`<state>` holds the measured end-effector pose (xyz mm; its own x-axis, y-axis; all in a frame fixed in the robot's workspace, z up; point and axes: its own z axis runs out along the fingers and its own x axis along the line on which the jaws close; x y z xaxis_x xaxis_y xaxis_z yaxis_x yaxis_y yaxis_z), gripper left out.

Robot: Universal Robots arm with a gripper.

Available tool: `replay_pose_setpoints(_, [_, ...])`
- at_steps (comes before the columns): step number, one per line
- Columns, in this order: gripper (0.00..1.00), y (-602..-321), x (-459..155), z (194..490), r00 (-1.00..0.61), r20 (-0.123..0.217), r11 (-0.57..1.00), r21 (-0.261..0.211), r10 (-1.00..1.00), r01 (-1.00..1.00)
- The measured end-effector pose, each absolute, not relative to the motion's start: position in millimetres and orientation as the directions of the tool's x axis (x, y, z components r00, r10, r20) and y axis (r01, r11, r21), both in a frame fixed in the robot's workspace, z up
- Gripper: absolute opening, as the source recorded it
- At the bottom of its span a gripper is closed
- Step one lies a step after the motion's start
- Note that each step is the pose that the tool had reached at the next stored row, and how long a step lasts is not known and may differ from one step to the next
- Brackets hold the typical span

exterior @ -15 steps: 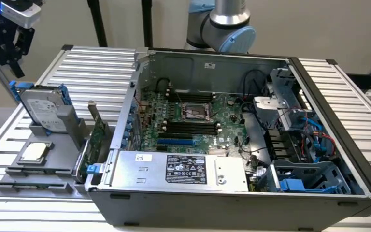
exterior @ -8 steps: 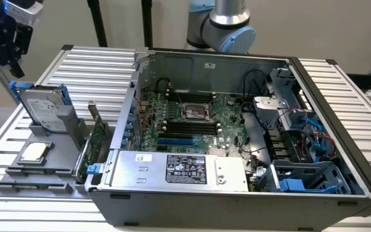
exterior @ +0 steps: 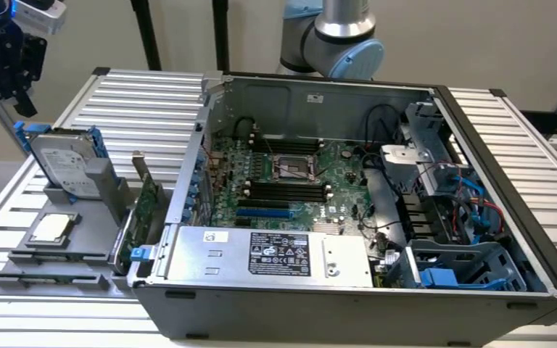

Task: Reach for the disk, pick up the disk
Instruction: 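Pick up the disk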

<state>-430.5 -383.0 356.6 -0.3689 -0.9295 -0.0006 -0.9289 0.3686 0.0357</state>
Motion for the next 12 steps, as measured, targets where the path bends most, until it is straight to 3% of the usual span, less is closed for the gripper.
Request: replay_pose_setpoints(12, [0.11,-382.9,-430.1,356.5,-0.212,-0.005,0.212,0.026,-0.977,-0.977])
